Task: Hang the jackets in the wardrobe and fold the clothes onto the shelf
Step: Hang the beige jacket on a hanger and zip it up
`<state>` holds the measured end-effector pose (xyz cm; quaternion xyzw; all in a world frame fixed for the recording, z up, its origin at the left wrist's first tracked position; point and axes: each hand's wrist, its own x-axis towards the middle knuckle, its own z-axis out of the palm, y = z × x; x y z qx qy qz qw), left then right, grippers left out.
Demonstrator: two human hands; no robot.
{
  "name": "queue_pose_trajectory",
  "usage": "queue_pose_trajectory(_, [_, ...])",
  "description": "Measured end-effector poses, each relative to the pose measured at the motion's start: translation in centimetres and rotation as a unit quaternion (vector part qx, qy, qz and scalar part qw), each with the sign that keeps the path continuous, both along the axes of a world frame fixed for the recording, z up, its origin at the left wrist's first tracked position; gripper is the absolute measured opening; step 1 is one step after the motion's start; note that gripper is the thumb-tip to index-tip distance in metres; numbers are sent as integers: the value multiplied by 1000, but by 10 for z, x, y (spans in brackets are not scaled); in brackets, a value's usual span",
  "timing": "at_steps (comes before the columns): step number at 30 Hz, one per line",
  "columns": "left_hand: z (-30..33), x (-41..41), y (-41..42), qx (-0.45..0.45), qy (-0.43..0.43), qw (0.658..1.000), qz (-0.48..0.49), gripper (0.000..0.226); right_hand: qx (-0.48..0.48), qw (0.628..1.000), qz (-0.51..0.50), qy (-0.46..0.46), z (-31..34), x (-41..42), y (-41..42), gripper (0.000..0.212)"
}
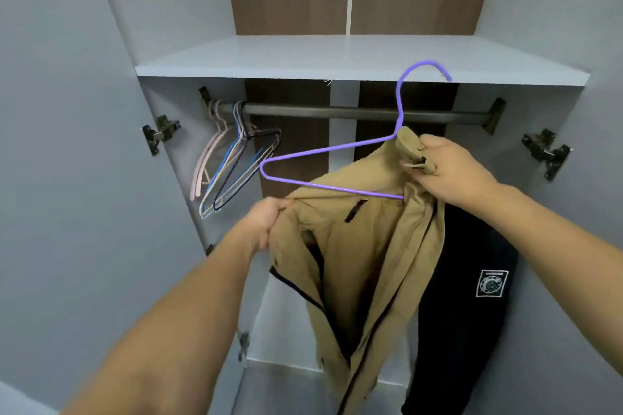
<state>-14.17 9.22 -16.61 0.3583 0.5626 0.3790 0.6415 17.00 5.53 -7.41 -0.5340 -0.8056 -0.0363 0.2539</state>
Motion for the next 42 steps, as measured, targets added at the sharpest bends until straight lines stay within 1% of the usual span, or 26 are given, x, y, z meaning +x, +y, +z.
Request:
queue_pose_trajectory(2, [35,-34,13,11,-7,999,-31,28,12,999,15,-38,-11,5,-1,15])
queue_pose_trajectory(5, [71,-66,25,15,32,997,-61,28,28,997,35,-56,-17,3,4,12])
queue_pose_trajectory(9, [85,-86,32,22,68,996,-55,27,28,991,92,-88,-17,-19,16,5])
queue_pose_trajectory(11, [89,-98,33,25,97,993,-60,27,17,990,115,-75,-12,-25,18,6])
queue_pose_trajectory(13, [97,-110,33,47,118,990,-65,24,1,988,139,-60,-6,-29,20,8])
queue_pose_trajectory(14, [101,-115,32,62,120,989,-64,26,-7,987,150,-54,-3,-31,19,10])
queue_pose_trajectory(15, [104,-119,31,69,119,988,-64,33,-18,986,160,-51,0,-33,18,11])
queue_pose_trajectory(17, [112,-127,30,56,121,989,-69,44,-38,983,172,-53,4,-41,19,13])
queue_pose_trajectory(21, [127,-121,35,10,223,972,-74,47,-57,985,135,-91,3,-58,22,17])
queue_pose_trajectory(23, [135,-111,33,-9,257,963,-83,44,-51,987,111,-108,-4,-62,27,16])
queue_pose_trajectory(26, [140,-94,28,6,254,966,-46,24,-47,986,62,-146,-16,-66,34,18])
queue_pose_trajectory(28, [139,-79,24,19,235,972,-19,28,-46,983,43,-174,-25,-70,36,20])
queue_pose_trajectory(29, [137,-69,21,28,213,977,-6,33,-40,984,39,-170,-27,-73,36,19])
queue_pose_trajectory(31, [132,-48,16,52,158,986,17,39,-30,990,40,-131,-28,-81,34,21])
queue_pose_trajectory(33, [127,-27,9,73,105,992,14,37,-40,996,48,-62,-24,-87,32,29])
queue_pose_trajectory(35, [129,-7,4,113,103,988,-3,30,-59,997,47,35,-18,-91,28,30])
queue_pose_trajectory(36, [131,0,2,145,127,981,-15,25,-66,993,43,85,-15,-91,26,29])
queue_pose_trajectory(37, [133,4,0,188,169,967,-25,21,-66,990,41,122,-13,-91,25,28])
queue_pose_trajectory(40, [138,0,1,305,264,914,-48,19,-32,985,48,163,-10,-90,27,30])
queue_pose_trajectory(41, [138,-5,4,341,317,883,-57,17,-30,984,46,169,-9,-89,29,31])
queue_pose_trajectory(42, [137,-11,7,374,388,840,-64,17,-34,983,41,176,-8,-89,33,32])
